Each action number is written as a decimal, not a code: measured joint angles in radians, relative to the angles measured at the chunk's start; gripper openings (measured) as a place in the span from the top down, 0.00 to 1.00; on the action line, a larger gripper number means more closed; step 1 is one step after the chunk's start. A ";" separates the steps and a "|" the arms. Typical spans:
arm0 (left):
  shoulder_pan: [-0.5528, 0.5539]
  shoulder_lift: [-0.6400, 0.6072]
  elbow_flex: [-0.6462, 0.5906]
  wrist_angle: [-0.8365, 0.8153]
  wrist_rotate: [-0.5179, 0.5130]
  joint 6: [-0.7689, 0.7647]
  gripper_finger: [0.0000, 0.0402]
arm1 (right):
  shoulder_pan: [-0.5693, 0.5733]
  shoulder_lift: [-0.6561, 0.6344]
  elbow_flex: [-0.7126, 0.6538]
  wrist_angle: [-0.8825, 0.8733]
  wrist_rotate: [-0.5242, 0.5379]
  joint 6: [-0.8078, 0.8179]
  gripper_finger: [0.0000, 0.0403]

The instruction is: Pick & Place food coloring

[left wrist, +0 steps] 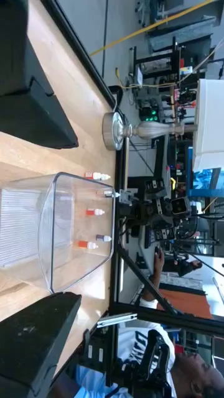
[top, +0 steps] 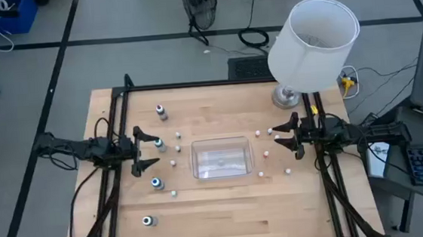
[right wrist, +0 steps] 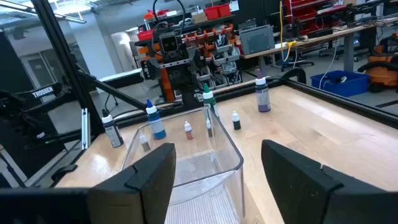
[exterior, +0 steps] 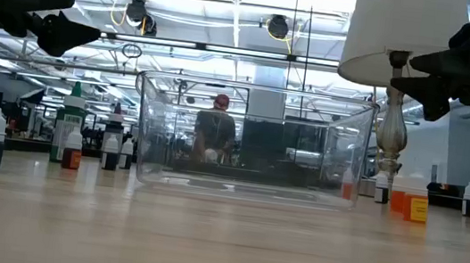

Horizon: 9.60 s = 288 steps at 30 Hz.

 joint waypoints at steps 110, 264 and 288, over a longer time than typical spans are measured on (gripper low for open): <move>0.000 0.000 0.000 0.000 0.000 0.000 0.03 | 0.002 0.218 0.449 -0.416 0.032 0.262 0.44; 0.000 0.000 0.000 0.000 0.000 0.000 0.03 | 0.076 2.040 1.682 -0.936 -0.028 -0.106 0.56; 0.000 0.000 0.000 0.000 0.000 0.000 0.03 | 0.085 1.489 1.469 -1.452 0.232 0.310 0.58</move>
